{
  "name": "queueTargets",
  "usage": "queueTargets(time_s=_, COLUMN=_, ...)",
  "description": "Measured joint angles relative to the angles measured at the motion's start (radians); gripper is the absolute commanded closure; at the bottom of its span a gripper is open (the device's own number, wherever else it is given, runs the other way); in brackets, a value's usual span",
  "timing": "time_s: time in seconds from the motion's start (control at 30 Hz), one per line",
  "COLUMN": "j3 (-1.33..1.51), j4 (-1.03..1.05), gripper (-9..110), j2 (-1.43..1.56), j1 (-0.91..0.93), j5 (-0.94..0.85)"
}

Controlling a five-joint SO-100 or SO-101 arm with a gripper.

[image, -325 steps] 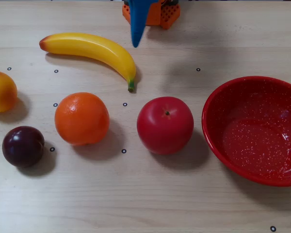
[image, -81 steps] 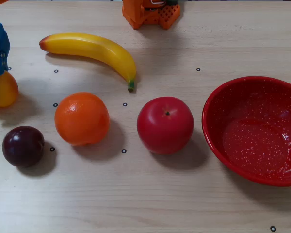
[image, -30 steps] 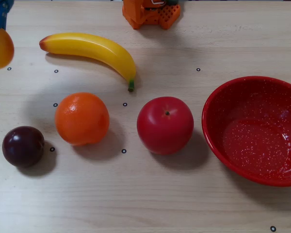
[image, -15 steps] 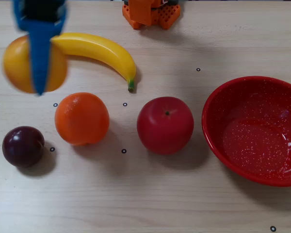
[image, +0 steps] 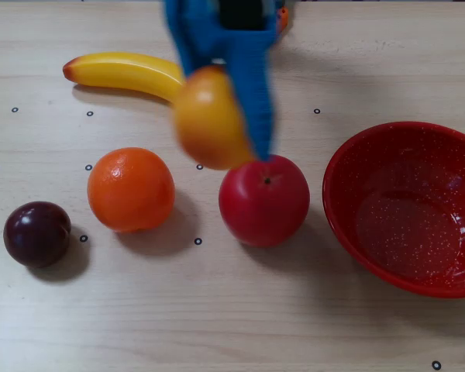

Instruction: Put peach in the red bowl.

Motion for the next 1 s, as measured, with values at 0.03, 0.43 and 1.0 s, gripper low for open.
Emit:
queueTargets(time_s=0.03, j3=0.020, j4=-0.006, gripper=102, j2=0.009, j1=-0.031, j5=0.000)
queueTargets(time_s=0.43, j3=0.021, j4=-0.008, gripper=102, j2=0.032, j1=-0.298, j5=0.041)
queueTargets(time_s=1.0, j3=0.021, j4=-0.008, gripper=102, j2=-0.057, j1=-0.528, j5=0.112)
